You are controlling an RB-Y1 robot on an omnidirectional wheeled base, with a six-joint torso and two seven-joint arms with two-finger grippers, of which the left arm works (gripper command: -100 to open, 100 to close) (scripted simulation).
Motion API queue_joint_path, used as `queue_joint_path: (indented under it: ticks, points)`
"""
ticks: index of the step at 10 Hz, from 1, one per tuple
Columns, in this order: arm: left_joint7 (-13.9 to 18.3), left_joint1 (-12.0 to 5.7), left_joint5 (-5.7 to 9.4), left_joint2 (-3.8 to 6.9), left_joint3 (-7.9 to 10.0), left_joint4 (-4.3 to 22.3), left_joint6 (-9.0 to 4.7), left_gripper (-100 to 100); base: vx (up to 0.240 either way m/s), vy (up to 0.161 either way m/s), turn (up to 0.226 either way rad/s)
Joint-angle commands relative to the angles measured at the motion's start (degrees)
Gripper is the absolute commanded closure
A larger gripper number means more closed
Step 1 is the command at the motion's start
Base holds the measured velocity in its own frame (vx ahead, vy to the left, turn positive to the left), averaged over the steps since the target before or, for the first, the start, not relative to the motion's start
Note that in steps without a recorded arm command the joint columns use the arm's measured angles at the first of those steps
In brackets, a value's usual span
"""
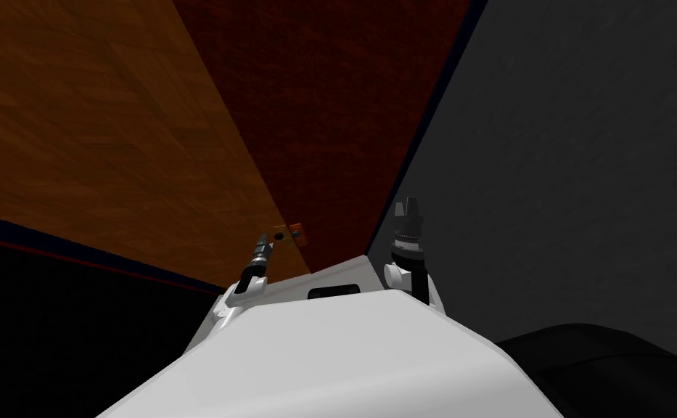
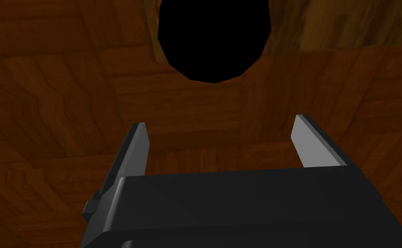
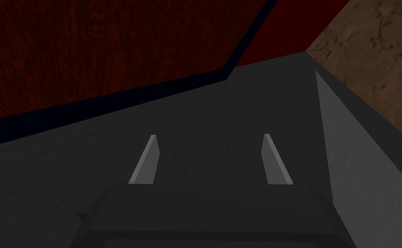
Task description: Pull the door open
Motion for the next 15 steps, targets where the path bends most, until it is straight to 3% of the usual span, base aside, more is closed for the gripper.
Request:
queue_joint_path:
  ticks: [1, 2, 3, 8, 11, 12, 15]
  points:
    - [-0.25, -1.32, -0.26, -0.95, -1.04, 0.00, -0.21, -100, 0.180, -0.152, -0.126]
    - [0.00, -1.18, -0.11, -0.34, -0.64, 0.54, -0.28, -100, 0.075, -0.065, -0.017]
    - [0.00, -1.18, -0.11, -0.34, -0.64, 0.54, -0.28, 100, -0.005, 0.006, 0.020]
    - [0.00, -1.18, -0.11, -0.34, -0.64, 0.54, -0.28, 100, -0.014, 0.009, -0.011]
    - [0.24, 0.58, 0.19, 0.99, 0.89, 1.20, -0.17, 100, -0.151, 0.092, 0.118]
    - [0.59, 0.66, 0.10, 0.79, -0.02, 0.84, -0.88, -100, -0.206, 0.053, 0.019]
    - [1.34, 1.40, -0.04, 0.76, -1.66, -0.69, -1.14, -100, -0.207, -0.060, -0.044]
